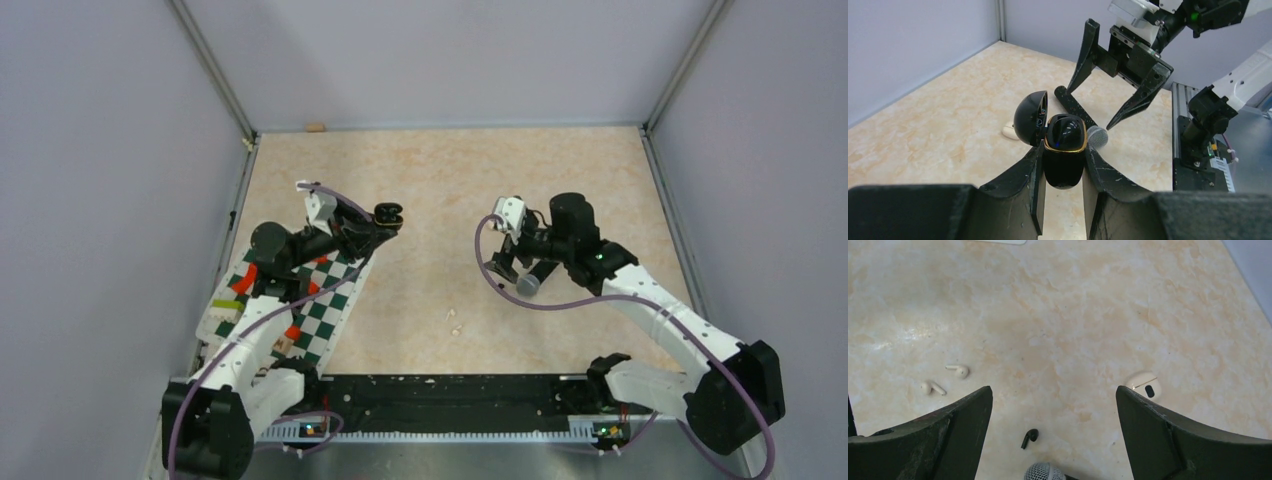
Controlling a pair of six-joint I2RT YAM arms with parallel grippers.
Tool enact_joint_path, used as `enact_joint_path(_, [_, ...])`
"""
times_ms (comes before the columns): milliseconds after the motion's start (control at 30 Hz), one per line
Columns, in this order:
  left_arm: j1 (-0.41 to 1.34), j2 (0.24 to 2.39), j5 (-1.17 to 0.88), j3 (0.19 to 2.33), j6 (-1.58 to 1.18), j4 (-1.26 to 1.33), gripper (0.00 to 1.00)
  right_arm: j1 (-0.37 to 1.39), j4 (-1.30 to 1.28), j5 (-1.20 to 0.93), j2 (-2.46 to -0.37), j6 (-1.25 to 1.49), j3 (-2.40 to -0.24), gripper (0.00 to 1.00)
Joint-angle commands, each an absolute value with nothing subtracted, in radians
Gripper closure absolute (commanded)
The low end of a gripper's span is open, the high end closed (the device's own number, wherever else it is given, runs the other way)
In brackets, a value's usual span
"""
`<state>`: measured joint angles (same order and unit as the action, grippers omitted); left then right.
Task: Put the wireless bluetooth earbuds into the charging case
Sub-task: Adjust the earbud at the center of the board.
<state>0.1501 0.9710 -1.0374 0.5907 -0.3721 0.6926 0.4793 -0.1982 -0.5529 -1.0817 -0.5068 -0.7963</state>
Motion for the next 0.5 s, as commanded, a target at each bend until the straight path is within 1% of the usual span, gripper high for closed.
enact_joint_path(0, [0.146,0.968,-1.084,0.491,-0.385,0.941,1.00,0.473,-0.224,-0.527,-1.096,-0.607,-0.785,0.09])
enact_joint_path(100, [0.146,1.002,-1.255,0.488,-0.366,0.961,1.00,0.472,-0.271,-0.482,-1.143,-0.682,-0.773,0.09])
enact_joint_path(167, [0.146,1.021,-1.295,0.503,-0.391,0.971,1.00,0.473,-0.316,-0.458,-1.213,-0.700,-0.808,0.09])
enact_joint_path(300, [0.147,1.028,-1.210,0.437,-0.466,1.153,1.00,0.473,-0.461,-0.412,-1.391,-0.703,-0.943,0.13])
enact_joint_path(333, [0.147,1.030,-1.192,0.423,-0.484,1.186,1.00,0.475,-0.506,-0.398,-1.445,-0.703,-0.987,0.16])
enact_joint_path(467, [0.163,1.039,-1.184,0.395,-0.485,1.208,1.00,0.476,-0.678,-0.339,-1.642,-0.697,-1.156,0.25])
